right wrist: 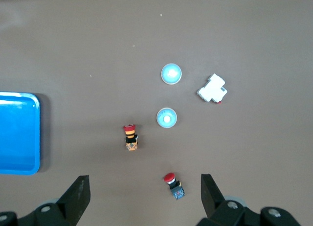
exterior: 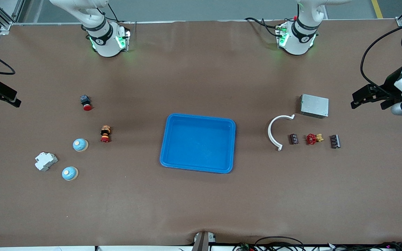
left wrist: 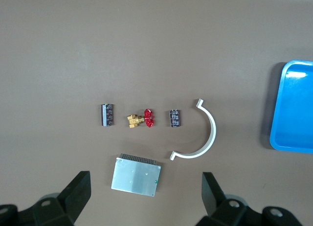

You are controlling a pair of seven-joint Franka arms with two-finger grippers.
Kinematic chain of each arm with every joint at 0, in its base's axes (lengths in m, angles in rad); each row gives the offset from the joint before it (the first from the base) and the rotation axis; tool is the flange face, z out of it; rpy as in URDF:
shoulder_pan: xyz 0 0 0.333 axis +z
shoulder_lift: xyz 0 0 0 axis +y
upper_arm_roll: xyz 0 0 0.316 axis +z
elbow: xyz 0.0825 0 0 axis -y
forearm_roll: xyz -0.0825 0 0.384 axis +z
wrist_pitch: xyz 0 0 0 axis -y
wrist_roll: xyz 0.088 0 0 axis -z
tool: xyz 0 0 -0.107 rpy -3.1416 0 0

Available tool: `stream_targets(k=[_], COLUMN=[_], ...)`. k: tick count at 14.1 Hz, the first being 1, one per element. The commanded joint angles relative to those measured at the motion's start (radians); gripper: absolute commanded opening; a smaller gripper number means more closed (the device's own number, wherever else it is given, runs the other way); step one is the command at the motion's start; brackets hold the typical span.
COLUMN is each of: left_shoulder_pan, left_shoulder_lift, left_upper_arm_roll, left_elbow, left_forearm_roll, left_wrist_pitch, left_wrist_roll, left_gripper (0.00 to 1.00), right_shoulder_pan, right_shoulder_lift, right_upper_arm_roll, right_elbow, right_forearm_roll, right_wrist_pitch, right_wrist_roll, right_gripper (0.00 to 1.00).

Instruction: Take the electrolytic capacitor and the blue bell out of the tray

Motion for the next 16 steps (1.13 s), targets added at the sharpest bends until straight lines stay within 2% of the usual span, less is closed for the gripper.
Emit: stream_targets(k=[1, 5, 11, 16], left_shoulder_pan=[-0.013, -0.004, -0.003, -0.015], left_shoulder_lift=[0.007, 0.027, 0.032, 0.032], left_upper_arm_roll=[0.012, 0.010, 0.010, 0.010], left_elbow=[-0.009, 0.028, 0.029, 0.103], left_forearm_roll=[-0.003, 0.006, 0.003, 0.003], left_wrist_pitch=[0.010, 0.010, 0.013, 0.001], left_wrist_roll=[0.000, 0.002, -0.003, -0.015], left_gripper=[1.00, 1.00, 1.00, 1.00], right_shoulder_pan=[-0.010, -0.010, -0.010, -0.009], right_shoulder_lift=[-0.023, -0.023, -0.023, -0.019], right_upper_arm_roll=[0.010, 0.009, 0.009, 0.010], right_elbow=[-0.011, -0.013, -0.011, -0.014], right_forearm_roll=[0.011, 0.010, 0.002, -0.001], right_wrist_pitch=[-0.039, -0.047, -0.045, -0.041], right_wrist_roll=[-0.011, -0.018, -0.020, -0.020], right_gripper=[1.00, 1.00, 1.00, 1.00])
